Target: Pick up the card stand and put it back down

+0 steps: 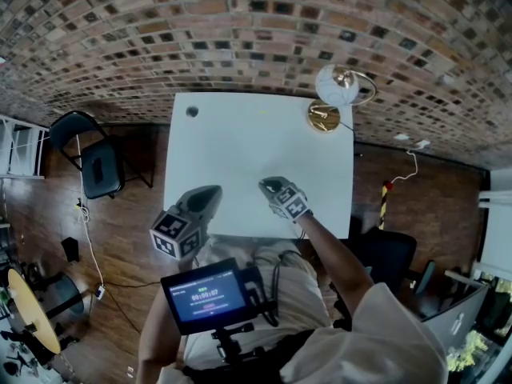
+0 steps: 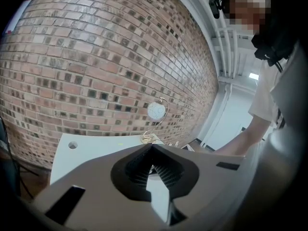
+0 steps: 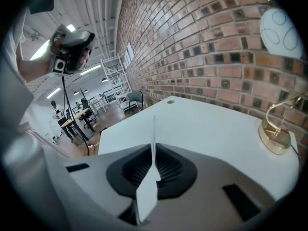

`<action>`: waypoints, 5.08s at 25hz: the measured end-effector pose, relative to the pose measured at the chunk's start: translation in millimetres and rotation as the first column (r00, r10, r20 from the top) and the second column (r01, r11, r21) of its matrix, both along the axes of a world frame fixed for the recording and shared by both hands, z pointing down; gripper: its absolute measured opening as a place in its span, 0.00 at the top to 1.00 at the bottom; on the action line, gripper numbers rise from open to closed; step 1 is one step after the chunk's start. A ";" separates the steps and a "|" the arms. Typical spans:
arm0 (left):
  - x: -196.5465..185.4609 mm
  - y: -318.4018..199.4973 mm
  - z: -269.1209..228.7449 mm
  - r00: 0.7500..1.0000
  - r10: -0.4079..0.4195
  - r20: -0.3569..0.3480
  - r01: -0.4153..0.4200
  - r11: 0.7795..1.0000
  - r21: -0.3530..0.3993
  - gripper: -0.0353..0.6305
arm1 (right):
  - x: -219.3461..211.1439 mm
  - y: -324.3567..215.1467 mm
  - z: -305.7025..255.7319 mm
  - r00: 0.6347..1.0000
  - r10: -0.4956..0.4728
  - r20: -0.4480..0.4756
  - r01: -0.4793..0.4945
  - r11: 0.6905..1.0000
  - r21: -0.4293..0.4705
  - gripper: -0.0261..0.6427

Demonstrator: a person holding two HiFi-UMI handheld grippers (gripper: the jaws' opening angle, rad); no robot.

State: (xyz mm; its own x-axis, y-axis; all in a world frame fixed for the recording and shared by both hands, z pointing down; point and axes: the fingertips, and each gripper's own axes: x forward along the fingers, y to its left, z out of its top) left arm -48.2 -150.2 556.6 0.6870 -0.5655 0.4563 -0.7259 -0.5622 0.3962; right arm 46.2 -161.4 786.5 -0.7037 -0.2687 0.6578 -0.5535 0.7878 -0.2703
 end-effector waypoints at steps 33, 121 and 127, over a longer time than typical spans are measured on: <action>-7.7 -2.4 -51.8 0.996 -0.047 -0.071 0.055 0.992 0.112 0.95 | 16.9 -40.6 -261.2 0.964 -0.265 0.027 0.248 0.930 0.269 0.92; -24.0 19.5 43.7 0.999 -0.041 -0.019 0.039 0.994 -0.097 0.95 | -8.0 -0.1 -17.9 0.917 -0.378 -0.126 0.381 0.924 0.000 0.92; -26.5 20.9 48.3 0.998 -0.058 -0.022 0.055 0.992 -0.111 0.95 | -6.8 5.0 7.6 0.915 -0.379 -0.136 0.376 0.925 -0.045 0.92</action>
State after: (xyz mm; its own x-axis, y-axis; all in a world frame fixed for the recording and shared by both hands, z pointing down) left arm -74.7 -129.3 604.9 0.6674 -0.5509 0.5011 -0.7444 -0.4727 0.4717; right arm 39.4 -156.4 794.1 -0.6511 0.0116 0.7589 -0.2487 0.9414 -0.2278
